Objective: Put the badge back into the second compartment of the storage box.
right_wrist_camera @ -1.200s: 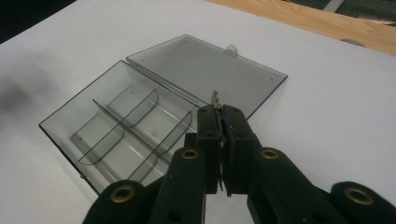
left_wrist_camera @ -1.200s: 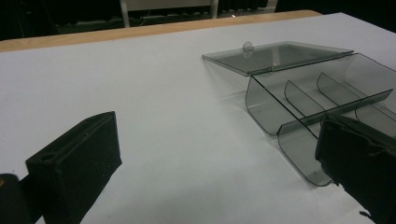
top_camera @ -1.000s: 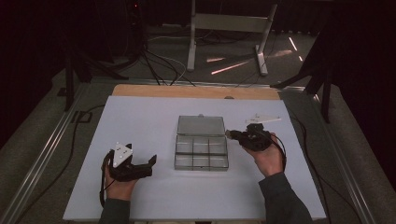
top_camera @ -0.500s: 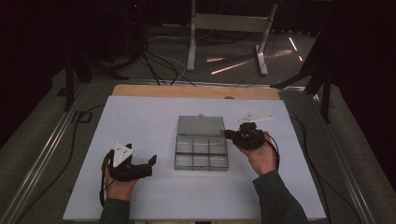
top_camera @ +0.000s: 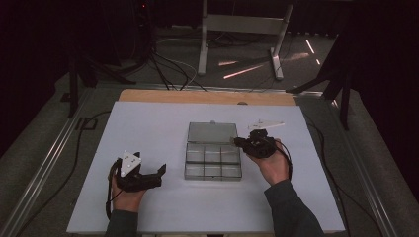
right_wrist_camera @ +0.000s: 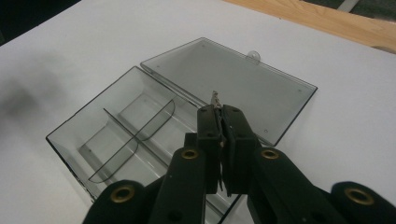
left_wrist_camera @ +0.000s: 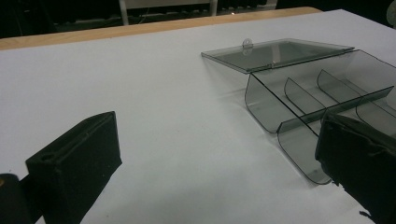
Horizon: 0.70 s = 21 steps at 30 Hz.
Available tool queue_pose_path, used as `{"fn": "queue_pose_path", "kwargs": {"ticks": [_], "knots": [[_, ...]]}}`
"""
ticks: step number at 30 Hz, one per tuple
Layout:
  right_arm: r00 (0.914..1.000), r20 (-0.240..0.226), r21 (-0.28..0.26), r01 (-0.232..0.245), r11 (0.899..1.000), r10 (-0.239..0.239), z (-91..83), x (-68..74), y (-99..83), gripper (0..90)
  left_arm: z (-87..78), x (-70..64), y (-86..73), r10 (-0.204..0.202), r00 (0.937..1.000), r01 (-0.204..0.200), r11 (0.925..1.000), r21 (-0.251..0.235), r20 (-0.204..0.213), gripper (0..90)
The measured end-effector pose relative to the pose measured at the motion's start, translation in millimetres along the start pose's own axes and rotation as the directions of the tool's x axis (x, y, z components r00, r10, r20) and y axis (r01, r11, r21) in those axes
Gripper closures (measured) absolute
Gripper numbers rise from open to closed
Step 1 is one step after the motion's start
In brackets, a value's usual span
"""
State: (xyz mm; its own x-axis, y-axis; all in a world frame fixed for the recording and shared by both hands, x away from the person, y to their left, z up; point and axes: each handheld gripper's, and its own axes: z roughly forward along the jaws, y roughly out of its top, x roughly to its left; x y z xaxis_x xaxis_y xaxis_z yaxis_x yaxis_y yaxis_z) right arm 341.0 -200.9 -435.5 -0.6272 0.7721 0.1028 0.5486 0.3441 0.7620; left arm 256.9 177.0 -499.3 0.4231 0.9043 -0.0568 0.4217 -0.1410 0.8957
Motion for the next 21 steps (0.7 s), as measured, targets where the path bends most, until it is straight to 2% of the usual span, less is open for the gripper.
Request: {"fn": "queue_pose_path", "kwargs": {"ticks": [21], "knots": [[0.9999, -0.008, 0.011, 0.012, 1.0, -0.012, 17.4, 12.3, 6.4, 87.4, -0.4, 0.3, 0.0, -0.002, 1.0, 0.002, 1.0, -0.003, 0.0, 0.8]]}}
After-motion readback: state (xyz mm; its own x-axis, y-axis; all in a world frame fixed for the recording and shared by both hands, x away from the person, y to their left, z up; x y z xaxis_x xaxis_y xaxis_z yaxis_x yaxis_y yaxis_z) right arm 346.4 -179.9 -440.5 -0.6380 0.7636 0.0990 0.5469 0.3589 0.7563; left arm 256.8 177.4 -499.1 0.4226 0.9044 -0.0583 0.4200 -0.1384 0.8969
